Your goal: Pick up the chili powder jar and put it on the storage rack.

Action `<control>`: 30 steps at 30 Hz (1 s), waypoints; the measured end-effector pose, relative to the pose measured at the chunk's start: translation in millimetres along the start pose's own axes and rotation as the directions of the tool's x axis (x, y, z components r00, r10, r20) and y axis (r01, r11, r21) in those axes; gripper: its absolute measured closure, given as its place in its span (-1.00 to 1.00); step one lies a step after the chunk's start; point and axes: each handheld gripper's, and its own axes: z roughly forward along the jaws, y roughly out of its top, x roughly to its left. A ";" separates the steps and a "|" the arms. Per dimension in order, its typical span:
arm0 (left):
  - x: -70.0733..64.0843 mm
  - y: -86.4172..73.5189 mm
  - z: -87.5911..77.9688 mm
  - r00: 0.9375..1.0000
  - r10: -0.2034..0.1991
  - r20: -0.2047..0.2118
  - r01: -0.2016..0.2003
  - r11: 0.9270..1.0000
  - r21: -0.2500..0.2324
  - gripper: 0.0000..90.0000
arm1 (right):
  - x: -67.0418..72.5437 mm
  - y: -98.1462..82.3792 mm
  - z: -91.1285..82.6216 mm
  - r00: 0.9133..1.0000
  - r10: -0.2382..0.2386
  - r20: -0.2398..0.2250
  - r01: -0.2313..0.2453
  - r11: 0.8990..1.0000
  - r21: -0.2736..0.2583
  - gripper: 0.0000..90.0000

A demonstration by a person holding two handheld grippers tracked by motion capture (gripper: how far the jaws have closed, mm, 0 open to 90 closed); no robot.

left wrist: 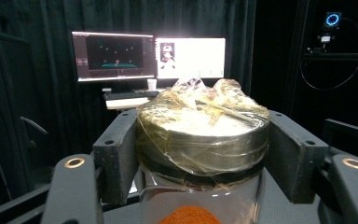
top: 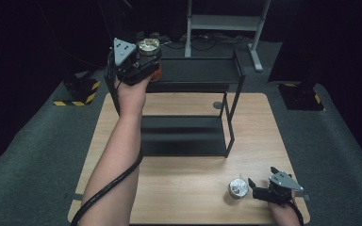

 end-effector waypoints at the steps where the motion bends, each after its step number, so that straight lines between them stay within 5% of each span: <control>1: -0.3 0.5 -0.1 1.000 0.001 -0.001 -0.001 1.000 0.002 -0.25 | 0.0 0.0 0.0 1.000 0.000 0.000 0.000 1.000 0.000 -1.00; 10: -2.1 4.1 -0.9 1.000 0.001 -0.004 -0.001 1.000 0.021 -0.46 | 0.1 -0.1 0.0 1.000 -0.003 0.000 0.003 1.000 0.000 -1.00; 14: -10.1 4.7 -3.7 0.999 -0.008 -0.042 0.009 1.000 0.027 -0.92 | 0.2 -0.2 -0.1 1.000 -0.003 0.000 0.003 1.000 -0.001 -1.00; 16: -10.3 3.5 -5.9 0.999 -0.008 -0.037 0.009 1.000 0.023 -0.98 | 0.1 -0.4 -0.2 1.000 -0.004 -0.001 0.004 1.000 -0.002 -1.00; 30: -17.3 -0.2 -30.4 1.000 0.010 -0.018 -0.009 1.000 0.023 -0.99 | 0.6 -0.2 -0.1 1.000 -0.008 0.000 0.008 1.000 -0.002 -1.00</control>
